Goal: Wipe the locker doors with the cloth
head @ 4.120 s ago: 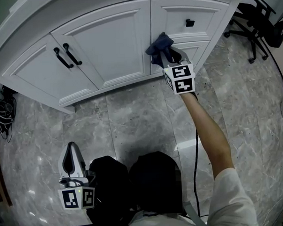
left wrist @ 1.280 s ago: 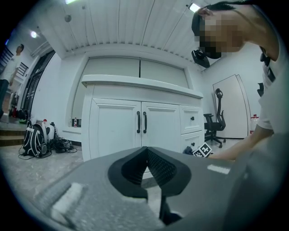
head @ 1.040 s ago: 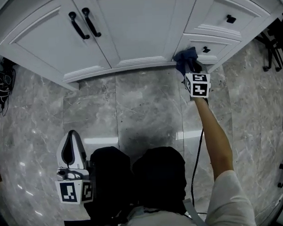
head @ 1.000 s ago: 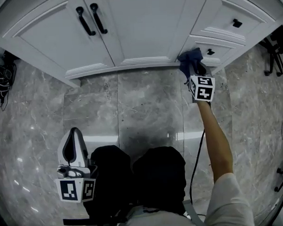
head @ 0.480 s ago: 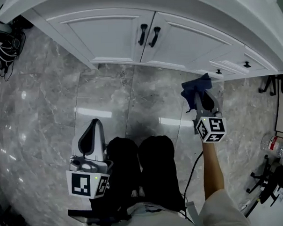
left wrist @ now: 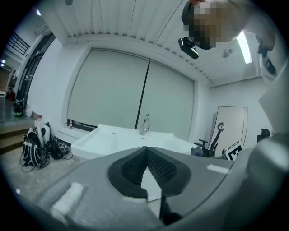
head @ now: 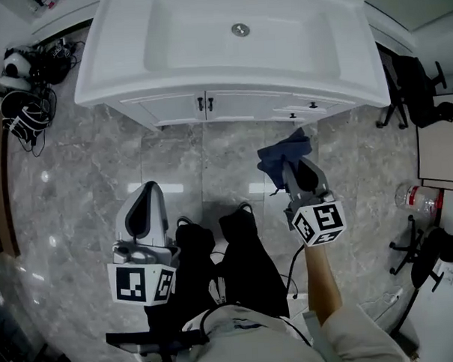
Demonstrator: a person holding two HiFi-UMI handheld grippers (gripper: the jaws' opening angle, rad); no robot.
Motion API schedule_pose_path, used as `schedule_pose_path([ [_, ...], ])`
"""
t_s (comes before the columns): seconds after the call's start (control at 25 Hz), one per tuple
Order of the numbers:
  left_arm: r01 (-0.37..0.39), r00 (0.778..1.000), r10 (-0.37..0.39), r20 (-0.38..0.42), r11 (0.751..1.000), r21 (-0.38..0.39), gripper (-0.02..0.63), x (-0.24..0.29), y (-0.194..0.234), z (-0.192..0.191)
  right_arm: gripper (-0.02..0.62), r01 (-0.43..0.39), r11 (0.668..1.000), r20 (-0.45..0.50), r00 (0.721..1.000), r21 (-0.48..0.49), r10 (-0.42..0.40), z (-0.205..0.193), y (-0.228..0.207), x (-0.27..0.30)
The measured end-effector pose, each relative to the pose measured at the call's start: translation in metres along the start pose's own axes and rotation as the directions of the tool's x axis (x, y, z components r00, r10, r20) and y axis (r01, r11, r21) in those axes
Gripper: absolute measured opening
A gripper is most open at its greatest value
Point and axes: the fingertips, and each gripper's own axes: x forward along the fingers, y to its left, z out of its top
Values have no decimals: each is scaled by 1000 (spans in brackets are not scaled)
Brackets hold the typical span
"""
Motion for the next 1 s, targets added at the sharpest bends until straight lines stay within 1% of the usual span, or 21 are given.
schedule_pose_path([
  [0.12, 14, 1000, -14, 9, 1000, 4, 2, -7, -35, 72, 67, 6, 1000, 45, 999, 4, -6, 83, 5, -52],
  [0.24, 64, 997, -65, 42, 997, 36, 2, -11, -78, 132, 67, 34, 999, 114, 993, -26, -31, 154, 10, -99],
  [0.32, 95, 994, -98, 54, 994, 58, 2, -14, -106, 158, 67, 71, 996, 155, 986, -56, -62, 190, 13, -126],
  [0.44, 124, 989, -130, 70, 989, 79, 2, -19, -137, 182, 67, 109, 992, 216, 972, -67, -92, 229, 14, -157],
  [0.52, 128, 988, -136, 79, 986, 103, 2, -23, -149, 194, 66, 115, 991, 246, 965, -67, -95, 245, 15, -168],
  [0.64, 125, 985, -139, 105, 983, 132, 2, -27, -161, 204, 63, 127, 989, 276, 956, -78, -101, 258, 14, -179],
  [0.8, 134, 981, -150, 122, 982, 134, 2, -26, -175, 209, 60, 130, 989, 298, 949, -73, -102, 262, 12, -191],
  [1.0, 150, 979, -167, 120, 979, 139, 2, -25, -191, 212, 60, 129, 990, 316, 943, -61, -103, 267, 10, -206],
])
